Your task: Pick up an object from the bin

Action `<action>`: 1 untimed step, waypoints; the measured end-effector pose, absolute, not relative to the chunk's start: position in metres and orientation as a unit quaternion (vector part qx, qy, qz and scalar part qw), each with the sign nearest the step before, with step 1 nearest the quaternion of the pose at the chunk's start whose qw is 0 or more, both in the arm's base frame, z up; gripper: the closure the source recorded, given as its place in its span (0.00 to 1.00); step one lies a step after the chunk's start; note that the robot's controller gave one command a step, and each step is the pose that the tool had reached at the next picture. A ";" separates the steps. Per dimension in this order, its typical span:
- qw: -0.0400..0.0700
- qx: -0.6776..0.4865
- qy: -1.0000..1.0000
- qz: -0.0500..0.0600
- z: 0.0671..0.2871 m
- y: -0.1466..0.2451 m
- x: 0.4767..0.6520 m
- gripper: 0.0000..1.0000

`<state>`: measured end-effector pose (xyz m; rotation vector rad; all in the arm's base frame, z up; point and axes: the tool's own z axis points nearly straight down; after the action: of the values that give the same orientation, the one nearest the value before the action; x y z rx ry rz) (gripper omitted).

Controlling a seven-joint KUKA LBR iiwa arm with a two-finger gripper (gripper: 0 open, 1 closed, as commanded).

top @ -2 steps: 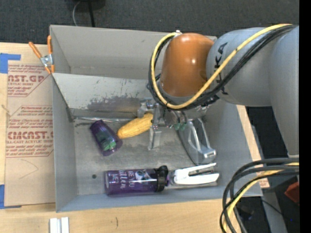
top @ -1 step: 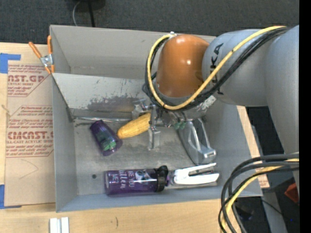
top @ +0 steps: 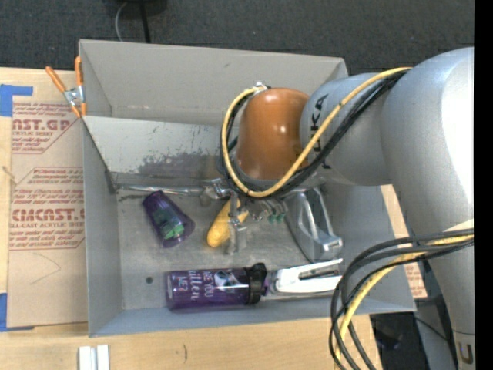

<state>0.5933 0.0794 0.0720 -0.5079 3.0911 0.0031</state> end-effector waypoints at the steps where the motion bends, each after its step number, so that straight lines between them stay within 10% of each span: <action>1: 0.006 -0.133 0.991 0.002 0.062 0.079 0.593 1.00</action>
Offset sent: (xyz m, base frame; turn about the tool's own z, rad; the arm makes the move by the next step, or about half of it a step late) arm 0.0000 0.0000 0.0000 0.0000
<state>0.5934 0.0790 0.0620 -0.4174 3.1023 0.0076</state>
